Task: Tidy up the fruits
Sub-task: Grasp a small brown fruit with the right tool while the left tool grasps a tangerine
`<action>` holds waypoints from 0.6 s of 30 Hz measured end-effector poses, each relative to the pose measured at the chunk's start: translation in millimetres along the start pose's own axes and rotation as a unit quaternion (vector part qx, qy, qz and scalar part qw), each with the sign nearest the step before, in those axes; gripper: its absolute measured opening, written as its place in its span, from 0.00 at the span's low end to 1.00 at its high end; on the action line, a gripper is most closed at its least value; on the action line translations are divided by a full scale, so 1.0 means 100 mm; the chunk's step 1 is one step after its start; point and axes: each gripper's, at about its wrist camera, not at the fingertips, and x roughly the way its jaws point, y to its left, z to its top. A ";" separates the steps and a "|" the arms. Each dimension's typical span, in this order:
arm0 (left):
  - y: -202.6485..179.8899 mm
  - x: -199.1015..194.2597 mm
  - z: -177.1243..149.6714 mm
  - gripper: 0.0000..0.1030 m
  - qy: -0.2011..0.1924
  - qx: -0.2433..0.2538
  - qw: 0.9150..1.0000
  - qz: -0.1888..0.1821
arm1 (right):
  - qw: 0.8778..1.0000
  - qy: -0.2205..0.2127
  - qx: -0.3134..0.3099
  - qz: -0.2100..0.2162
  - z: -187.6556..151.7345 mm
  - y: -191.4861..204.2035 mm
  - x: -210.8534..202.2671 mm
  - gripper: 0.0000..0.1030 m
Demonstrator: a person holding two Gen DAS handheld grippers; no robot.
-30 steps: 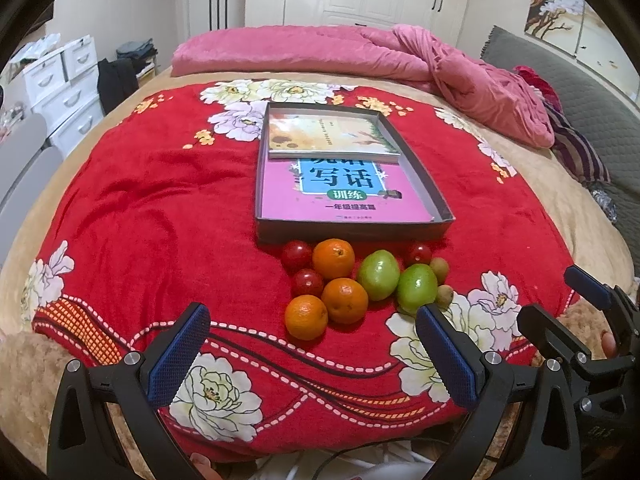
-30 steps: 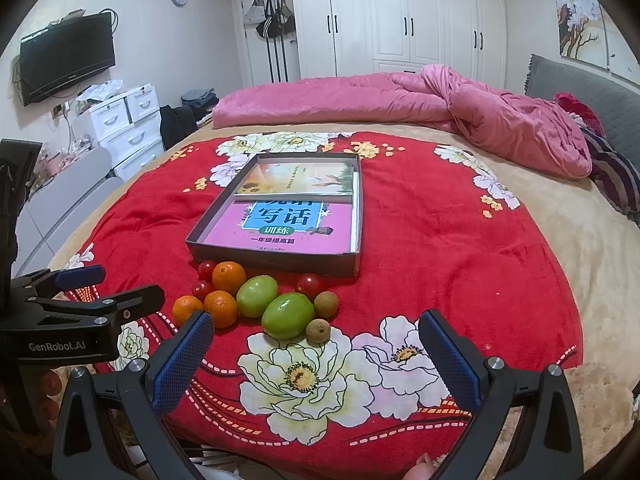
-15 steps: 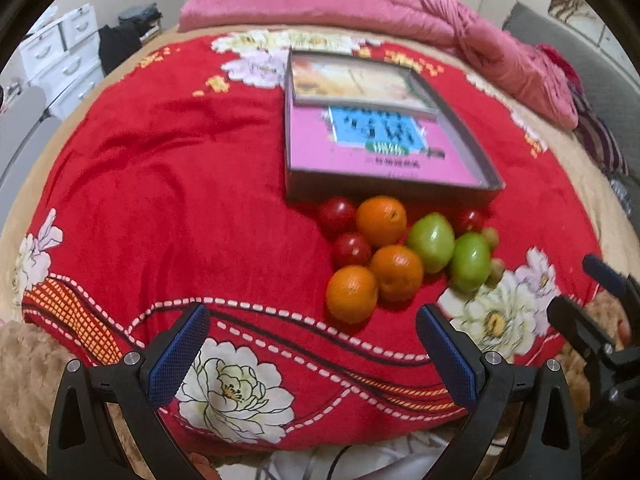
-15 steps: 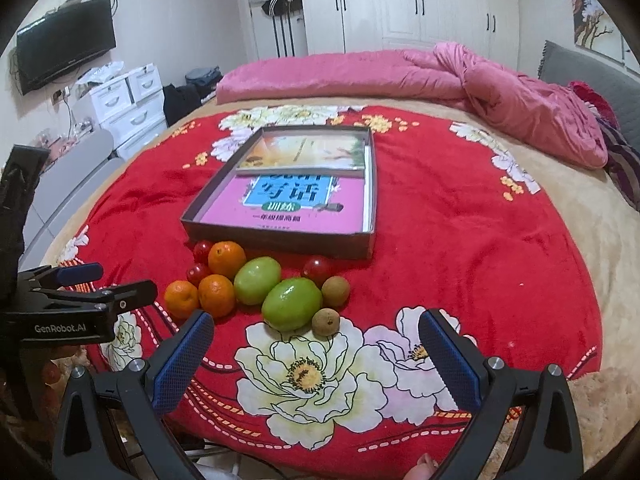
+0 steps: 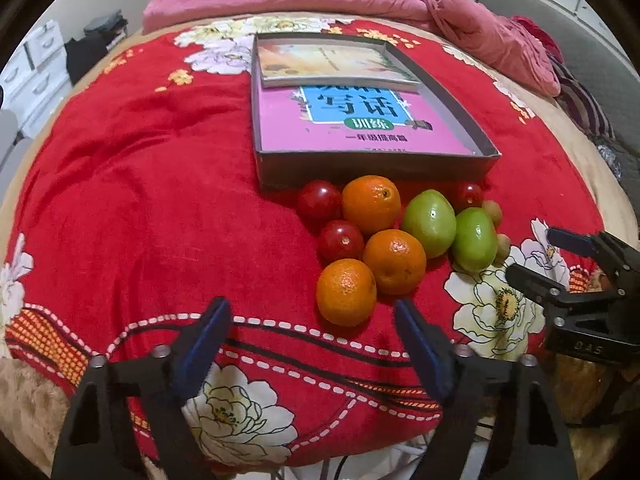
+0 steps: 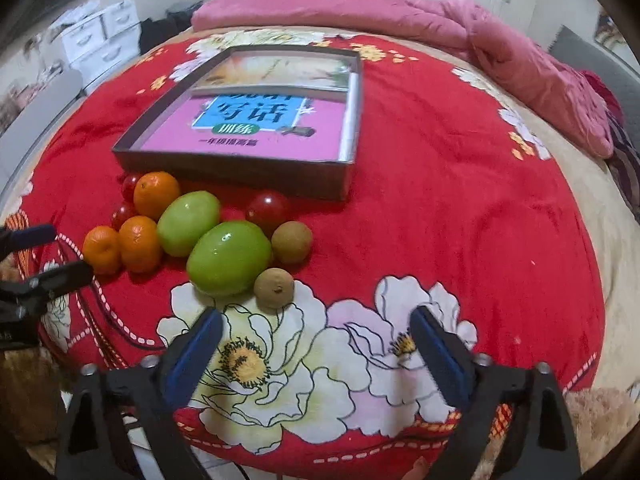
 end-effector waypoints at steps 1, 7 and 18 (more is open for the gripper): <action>0.01 0.02 0.00 0.73 0.004 -0.001 1.000 -0.002 | 1.000 0.001 -0.004 0.002 0.01 0.01 0.01 0.82; 0.01 0.06 0.02 0.65 0.009 0.003 1.000 -0.016 | 0.999 0.026 -0.025 0.030 0.02 0.06 0.14 0.56; 0.00 0.16 0.06 0.55 0.019 0.010 0.999 -0.028 | 0.996 0.023 -0.062 0.066 0.09 0.14 0.21 0.28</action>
